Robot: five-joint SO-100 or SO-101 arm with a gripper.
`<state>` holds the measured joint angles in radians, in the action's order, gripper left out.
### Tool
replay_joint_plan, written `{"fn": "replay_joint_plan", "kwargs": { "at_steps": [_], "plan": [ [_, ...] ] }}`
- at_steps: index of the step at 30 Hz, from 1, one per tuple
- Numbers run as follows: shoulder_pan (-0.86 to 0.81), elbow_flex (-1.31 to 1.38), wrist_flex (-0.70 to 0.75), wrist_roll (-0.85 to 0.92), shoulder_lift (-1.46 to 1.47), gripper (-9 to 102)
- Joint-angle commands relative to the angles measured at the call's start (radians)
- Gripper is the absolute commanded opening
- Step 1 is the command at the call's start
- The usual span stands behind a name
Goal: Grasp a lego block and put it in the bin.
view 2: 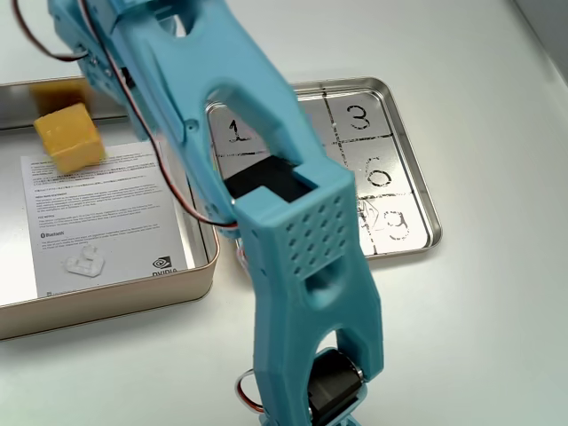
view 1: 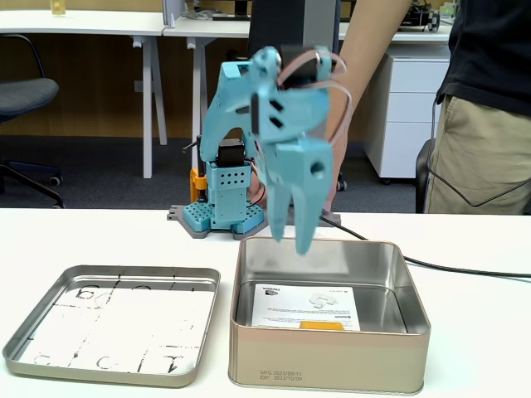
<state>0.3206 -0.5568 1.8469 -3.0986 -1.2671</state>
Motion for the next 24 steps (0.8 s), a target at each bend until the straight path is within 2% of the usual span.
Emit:
{"fn": "replay_joint_plan", "kwargs": {
  "at_steps": [1, 5, 11, 18, 24],
  "plan": [
    [-0.063, -0.014, 0.003, -0.031, -0.127, 21],
    [-0.21, -0.014, -0.046, -0.064, -0.213, 18],
    [-0.408, -0.014, -0.236, -0.1, -0.249, 12],
    [-0.48, -0.014, -0.457, -0.16, -0.173, 0],
    [-0.508, -0.014, -0.732, -0.176, -0.097, 0]
  ]
}}
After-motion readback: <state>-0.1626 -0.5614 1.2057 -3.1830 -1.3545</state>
